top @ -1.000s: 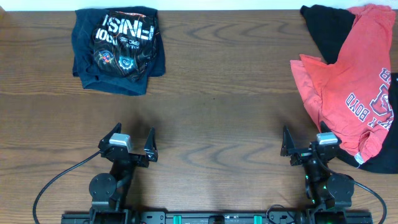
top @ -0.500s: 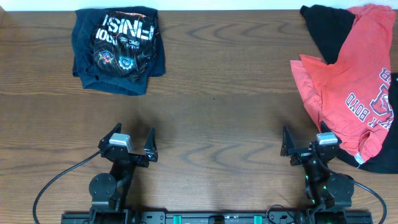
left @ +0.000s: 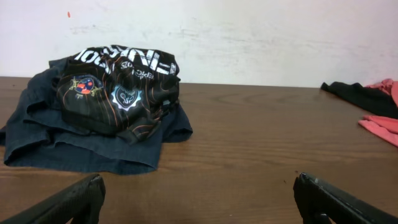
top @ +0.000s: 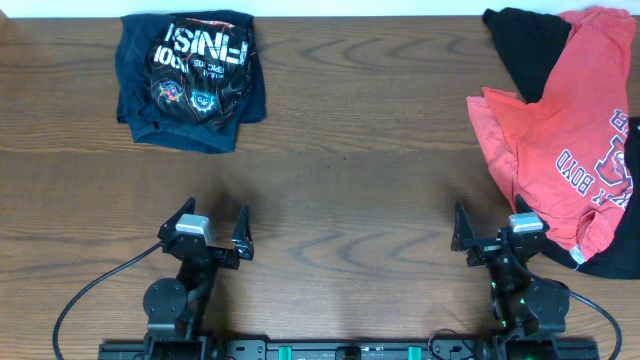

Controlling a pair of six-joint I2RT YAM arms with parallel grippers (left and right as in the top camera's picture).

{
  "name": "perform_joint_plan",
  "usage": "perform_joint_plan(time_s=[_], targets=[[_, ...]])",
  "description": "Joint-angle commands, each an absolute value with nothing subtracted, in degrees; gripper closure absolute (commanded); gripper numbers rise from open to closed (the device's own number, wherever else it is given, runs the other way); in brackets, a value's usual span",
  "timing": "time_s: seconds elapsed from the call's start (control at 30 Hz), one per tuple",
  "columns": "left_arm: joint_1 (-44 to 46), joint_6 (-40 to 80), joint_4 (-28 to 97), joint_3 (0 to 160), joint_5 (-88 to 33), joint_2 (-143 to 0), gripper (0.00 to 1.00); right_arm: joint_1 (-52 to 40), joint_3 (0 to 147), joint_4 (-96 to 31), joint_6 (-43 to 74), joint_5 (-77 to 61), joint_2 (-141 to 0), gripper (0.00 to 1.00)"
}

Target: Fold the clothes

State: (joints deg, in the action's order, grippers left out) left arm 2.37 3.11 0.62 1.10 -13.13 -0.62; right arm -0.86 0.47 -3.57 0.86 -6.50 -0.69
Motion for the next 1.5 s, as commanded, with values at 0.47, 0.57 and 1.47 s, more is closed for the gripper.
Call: perform_joint_plan(time_s=[0.47, 0.57, 1.47], targets=[[2.7, 2.6, 2.7, 0.2, -13.7, -0.2, 0.02, -0.8, 0.3, -3.6, 1.7, -6.2, -0.4, 0.01], [2.7, 2.6, 2.7, 0.2, -13.7, -0.2, 0.02, -0.8, 0.3, -3.6, 1.6, -6.2, -0.4, 0.01], [2.7, 5.2, 1.4, 0.6, -15.3, -0.2, 0.02, -0.8, 0.3, 2.0, 1.7, -11.2, -0.4, 0.01]])
